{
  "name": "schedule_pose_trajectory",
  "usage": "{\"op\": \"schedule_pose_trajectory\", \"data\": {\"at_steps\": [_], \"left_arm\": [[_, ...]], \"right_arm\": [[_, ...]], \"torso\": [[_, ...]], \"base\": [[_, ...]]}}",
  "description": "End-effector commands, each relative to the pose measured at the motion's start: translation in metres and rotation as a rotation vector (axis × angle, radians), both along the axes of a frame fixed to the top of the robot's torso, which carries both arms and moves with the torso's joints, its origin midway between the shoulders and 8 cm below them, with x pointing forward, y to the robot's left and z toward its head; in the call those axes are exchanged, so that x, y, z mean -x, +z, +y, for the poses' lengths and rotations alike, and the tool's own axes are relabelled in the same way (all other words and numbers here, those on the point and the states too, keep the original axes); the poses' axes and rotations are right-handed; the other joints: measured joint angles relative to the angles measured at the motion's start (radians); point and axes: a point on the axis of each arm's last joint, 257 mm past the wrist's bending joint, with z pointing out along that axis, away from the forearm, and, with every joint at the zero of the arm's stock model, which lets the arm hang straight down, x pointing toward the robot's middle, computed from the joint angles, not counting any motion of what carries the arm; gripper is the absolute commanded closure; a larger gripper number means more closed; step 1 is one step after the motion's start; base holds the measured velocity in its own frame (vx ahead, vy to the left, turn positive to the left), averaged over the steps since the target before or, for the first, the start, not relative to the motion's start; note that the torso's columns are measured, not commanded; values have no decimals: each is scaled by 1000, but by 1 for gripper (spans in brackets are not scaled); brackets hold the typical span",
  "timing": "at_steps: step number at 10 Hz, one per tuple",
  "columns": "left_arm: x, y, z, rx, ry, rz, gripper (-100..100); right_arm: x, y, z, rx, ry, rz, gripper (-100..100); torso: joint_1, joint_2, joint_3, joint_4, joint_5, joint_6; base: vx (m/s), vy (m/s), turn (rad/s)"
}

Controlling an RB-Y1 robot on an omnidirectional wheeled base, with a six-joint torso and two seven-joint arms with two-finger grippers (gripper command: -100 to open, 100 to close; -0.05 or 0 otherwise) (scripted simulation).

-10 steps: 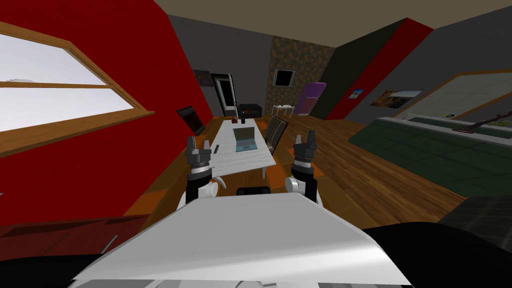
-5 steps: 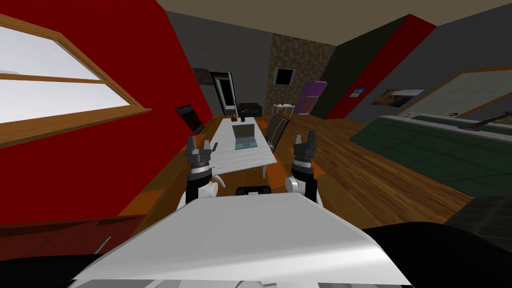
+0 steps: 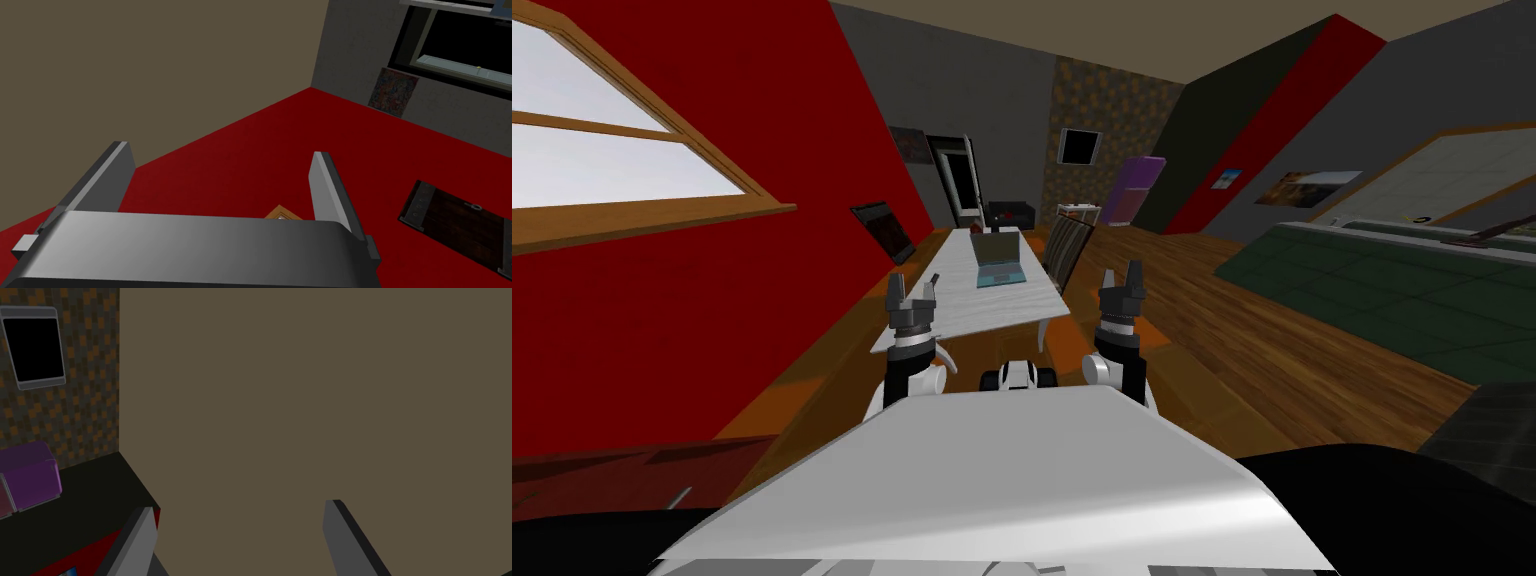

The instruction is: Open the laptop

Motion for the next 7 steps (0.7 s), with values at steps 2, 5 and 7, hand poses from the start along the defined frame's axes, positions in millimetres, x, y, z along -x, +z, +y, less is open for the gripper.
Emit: {"op": "schedule_pose_trajectory", "data": {"at_steps": [2, 5, 7], "left_arm": [[-20, -28, 6, -115, -17, 77, -100], [-41, -55, 26, -226, -2, 150, -100], [-50, -73, 40, -261, 13, 197, -100]], "right_arm": [[0, 0, 0, 0, 0, 0, 0], [0, 0, 0, 0, 0, 0, 0], [0, 0, 0, 0, 0, 0, 0]], "torso": [[0, 12, -24, 13, 0, 0], [0, 12, -25, 14, 0, 0], [1, 11, -26, 13, 0, -1]], "base": [[-49, -16, -136], [-58, -24, -211], [-30, -12, -102]]}}
